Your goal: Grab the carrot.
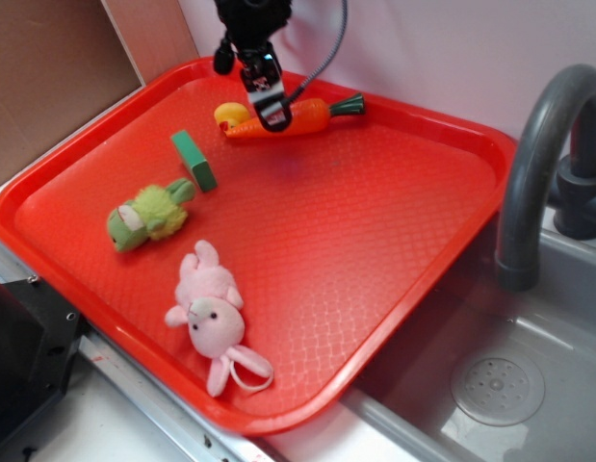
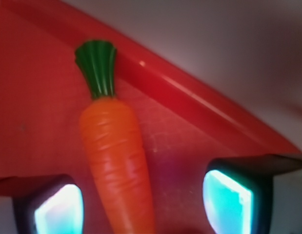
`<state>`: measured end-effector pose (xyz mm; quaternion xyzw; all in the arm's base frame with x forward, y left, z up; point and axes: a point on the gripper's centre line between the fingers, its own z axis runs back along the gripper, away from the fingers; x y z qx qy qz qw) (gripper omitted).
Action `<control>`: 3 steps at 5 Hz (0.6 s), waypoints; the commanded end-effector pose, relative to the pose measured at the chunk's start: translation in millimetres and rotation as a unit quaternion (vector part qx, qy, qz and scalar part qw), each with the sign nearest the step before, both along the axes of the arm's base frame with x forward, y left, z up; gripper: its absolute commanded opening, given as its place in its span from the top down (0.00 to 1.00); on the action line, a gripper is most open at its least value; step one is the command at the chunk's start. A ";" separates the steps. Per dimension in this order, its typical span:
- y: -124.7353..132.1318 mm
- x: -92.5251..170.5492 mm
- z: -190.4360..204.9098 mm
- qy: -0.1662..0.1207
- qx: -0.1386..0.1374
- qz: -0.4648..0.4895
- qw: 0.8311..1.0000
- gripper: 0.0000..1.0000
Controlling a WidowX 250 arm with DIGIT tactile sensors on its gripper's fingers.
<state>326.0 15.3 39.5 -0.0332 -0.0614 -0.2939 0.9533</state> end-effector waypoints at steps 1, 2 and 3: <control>-29.6 3.4 -4.6 -0.018 -0.058 -0.099 0.993 0.00; -30.0 4.1 -6.7 -0.017 -0.067 -0.085 0.994 0.28; -29.1 2.7 -8.0 -0.016 -0.061 -0.071 0.996 1.00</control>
